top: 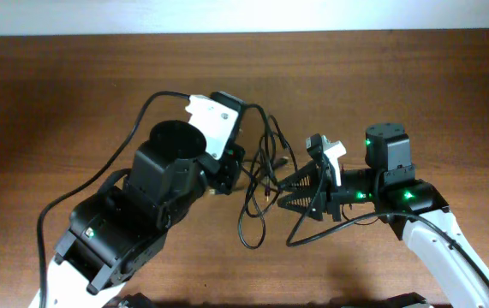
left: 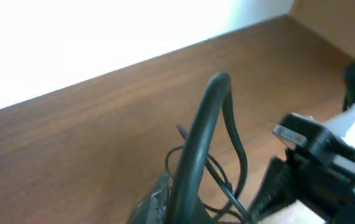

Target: Untangle cables

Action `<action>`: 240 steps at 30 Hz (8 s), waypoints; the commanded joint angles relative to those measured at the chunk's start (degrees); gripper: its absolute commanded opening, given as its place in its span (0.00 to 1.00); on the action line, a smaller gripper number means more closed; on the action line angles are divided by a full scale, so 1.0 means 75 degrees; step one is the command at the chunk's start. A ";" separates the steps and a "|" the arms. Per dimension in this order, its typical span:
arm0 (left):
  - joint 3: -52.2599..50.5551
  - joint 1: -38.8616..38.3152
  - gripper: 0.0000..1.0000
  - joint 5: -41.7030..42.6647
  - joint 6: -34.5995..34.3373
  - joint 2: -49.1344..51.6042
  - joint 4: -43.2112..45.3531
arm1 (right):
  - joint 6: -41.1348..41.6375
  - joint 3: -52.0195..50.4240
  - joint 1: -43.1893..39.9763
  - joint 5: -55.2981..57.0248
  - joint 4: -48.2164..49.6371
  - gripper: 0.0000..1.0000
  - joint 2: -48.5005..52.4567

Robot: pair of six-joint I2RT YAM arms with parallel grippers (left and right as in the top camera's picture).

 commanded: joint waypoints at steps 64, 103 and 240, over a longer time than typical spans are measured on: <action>0.0175 0.3722 0.00 -0.1786 -0.3258 0.0315 -0.3048 | 0.3844 0.0052 -0.0297 0.9317 -0.1754 0.34 -0.1215; 0.0175 0.3826 0.00 0.2827 -0.3383 0.0801 0.0478 | -0.0012 0.0052 0.1399 0.4835 0.0140 0.88 0.2932; 0.4030 0.0128 0.99 0.0300 -0.0801 0.4925 -0.4631 | 0.2897 0.8209 -0.5170 0.6423 -0.4243 0.04 0.3357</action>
